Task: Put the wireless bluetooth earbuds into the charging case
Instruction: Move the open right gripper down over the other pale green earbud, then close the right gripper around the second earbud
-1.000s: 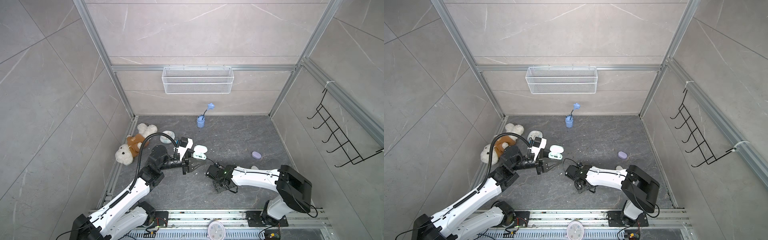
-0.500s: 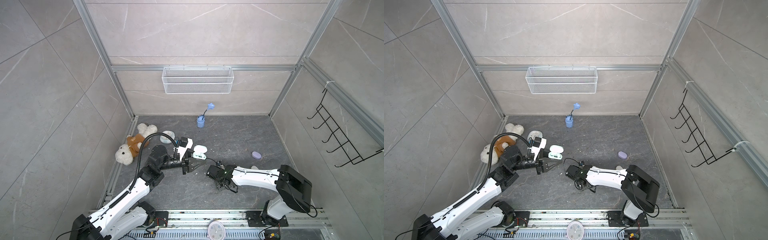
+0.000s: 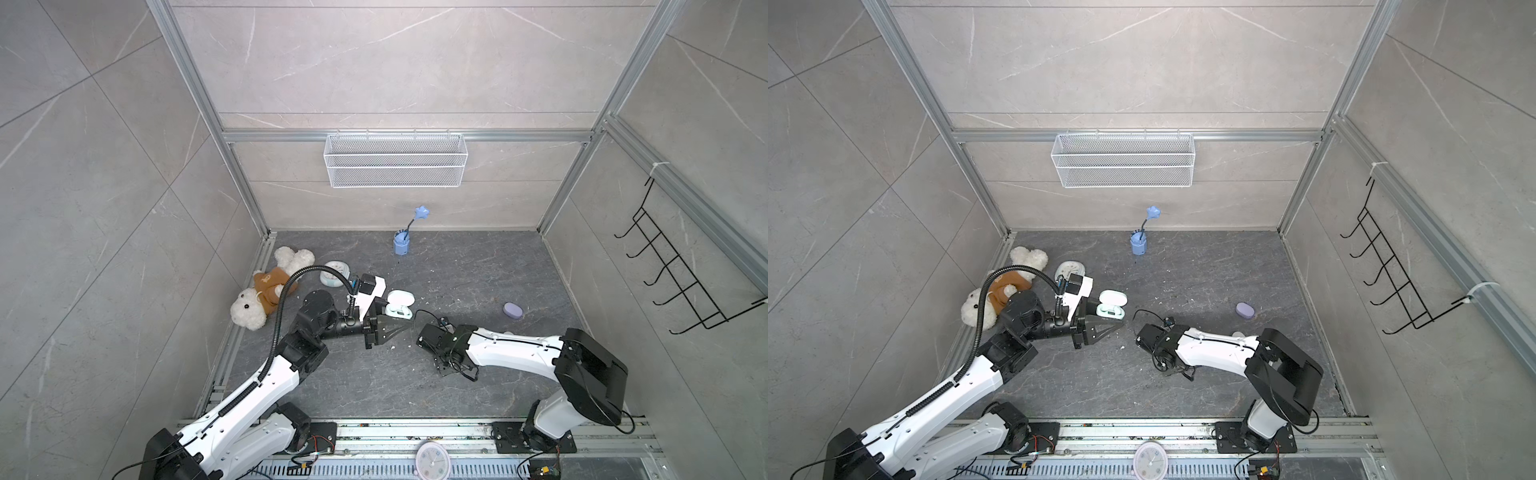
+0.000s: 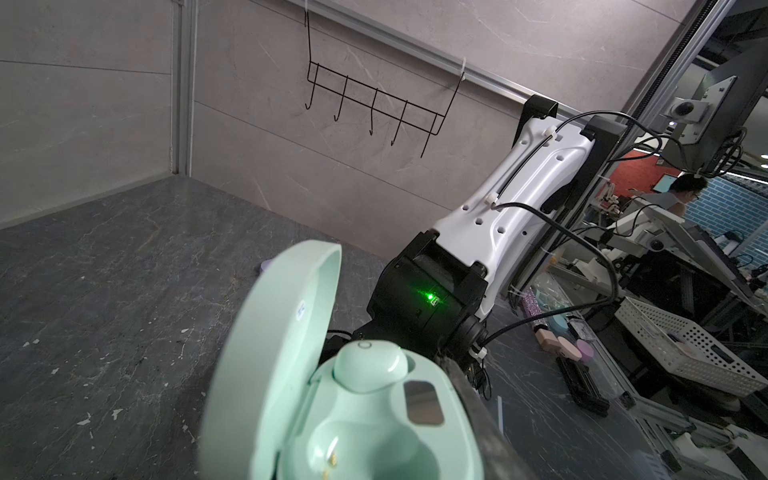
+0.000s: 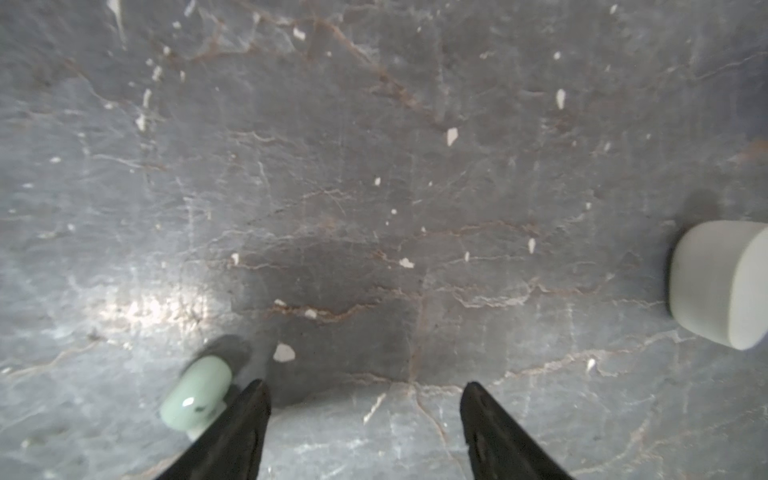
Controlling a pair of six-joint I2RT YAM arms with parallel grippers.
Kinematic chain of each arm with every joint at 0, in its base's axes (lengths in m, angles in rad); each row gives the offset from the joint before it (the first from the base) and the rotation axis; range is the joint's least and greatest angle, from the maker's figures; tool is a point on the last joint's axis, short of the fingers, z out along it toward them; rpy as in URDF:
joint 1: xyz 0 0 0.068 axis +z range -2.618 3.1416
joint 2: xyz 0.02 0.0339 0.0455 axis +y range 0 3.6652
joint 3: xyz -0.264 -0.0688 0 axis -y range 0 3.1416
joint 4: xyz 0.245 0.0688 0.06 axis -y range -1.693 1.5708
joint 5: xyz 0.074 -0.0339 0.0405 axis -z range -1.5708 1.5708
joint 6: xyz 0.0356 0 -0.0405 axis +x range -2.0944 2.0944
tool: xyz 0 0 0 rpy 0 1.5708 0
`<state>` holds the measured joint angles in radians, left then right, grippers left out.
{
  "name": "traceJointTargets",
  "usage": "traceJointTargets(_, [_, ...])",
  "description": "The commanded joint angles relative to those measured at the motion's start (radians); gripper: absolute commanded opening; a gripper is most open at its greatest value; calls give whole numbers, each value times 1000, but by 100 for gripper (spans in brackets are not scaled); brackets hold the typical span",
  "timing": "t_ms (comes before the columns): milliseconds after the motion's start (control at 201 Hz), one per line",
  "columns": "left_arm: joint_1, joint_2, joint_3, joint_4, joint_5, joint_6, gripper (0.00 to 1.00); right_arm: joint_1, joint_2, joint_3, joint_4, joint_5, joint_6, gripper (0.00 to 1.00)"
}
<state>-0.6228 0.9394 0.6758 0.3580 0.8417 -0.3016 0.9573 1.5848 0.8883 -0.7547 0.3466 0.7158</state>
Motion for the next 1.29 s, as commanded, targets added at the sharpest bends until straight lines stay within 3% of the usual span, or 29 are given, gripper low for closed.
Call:
traceJointTargets(0, [4,-13,13,24,9,22,0,-11,-76,36,-86,-29,56,75])
traceJointTargets(164, [4,-21,7,26,12,22,0,-52,-129,70,-103,-170,234,74])
traceJointTargets(299, [4,-26,-8,44,14,16,0,-88,-119,51,-44,-305,412,65])
traceJointTargets(438, [5,-28,-15,58,21,10,0,-115,-76,55,-5,-385,485,61])
traceJointTargets(871, [4,-47,-27,65,16,6,0,-148,21,94,28,-426,482,40])
traceJointTargets(1284, [4,-51,-25,60,12,9,0,-158,89,121,42,-416,464,31])
